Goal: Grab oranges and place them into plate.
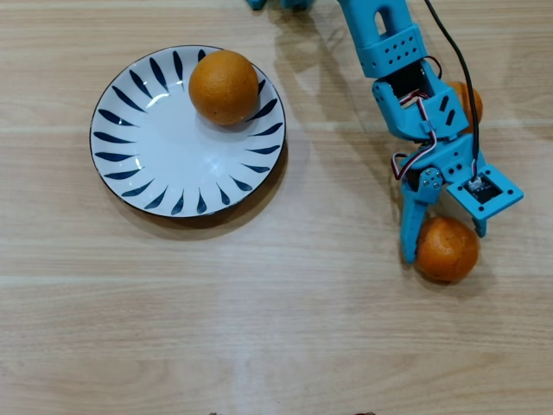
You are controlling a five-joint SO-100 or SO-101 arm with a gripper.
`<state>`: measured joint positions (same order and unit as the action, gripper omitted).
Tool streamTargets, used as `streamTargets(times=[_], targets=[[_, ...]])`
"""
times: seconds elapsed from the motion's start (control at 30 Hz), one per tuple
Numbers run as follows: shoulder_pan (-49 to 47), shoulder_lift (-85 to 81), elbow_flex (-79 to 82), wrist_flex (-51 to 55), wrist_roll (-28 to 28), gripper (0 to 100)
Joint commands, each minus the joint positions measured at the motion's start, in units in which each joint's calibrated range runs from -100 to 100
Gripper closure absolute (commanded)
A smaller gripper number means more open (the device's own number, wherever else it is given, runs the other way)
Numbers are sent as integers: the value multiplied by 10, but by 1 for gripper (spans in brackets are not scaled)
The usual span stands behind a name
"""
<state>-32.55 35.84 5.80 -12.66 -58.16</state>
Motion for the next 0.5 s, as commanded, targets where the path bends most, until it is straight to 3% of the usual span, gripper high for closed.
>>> streamTargets(times=[0.0,0.47], targets=[[14,16,-38,-11,-2,61],[10,46,-86,-8,-2,61]])
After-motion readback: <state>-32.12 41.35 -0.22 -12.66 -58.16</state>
